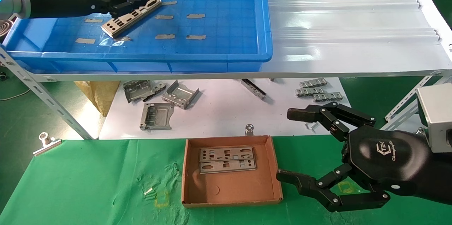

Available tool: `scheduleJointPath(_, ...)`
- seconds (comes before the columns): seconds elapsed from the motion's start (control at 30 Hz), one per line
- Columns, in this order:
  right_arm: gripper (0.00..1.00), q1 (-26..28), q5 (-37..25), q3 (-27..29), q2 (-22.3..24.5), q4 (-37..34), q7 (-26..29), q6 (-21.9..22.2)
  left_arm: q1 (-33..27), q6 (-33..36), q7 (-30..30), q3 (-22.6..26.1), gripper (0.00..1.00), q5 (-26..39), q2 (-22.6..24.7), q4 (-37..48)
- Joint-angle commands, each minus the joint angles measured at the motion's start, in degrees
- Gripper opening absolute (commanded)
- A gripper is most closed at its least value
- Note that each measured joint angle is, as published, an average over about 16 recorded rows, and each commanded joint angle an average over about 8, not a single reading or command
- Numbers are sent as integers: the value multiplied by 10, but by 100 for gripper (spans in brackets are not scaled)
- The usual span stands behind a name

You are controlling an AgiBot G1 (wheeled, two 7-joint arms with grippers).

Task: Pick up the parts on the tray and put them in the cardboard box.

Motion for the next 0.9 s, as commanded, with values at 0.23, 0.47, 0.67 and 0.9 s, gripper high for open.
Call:
scheduleJointPath(0.23,100,0,0,0,0,0,0,0,1,-13,-17,-1,100,-2,3,14)
scheduleJointPath(0.47,100,0,0,0,0,0,0,0,7,-21,-47,-4,100,-7,4,27)
scheduleJointPath(0.67,100,0,0,0,0,0,0,0,11,-28,-64,-1,47,-2,7,26)
scheduleJointPath(0.9,100,0,0,0,0,0,0,0,18,-38,-69,-3,0,-4,8,19)
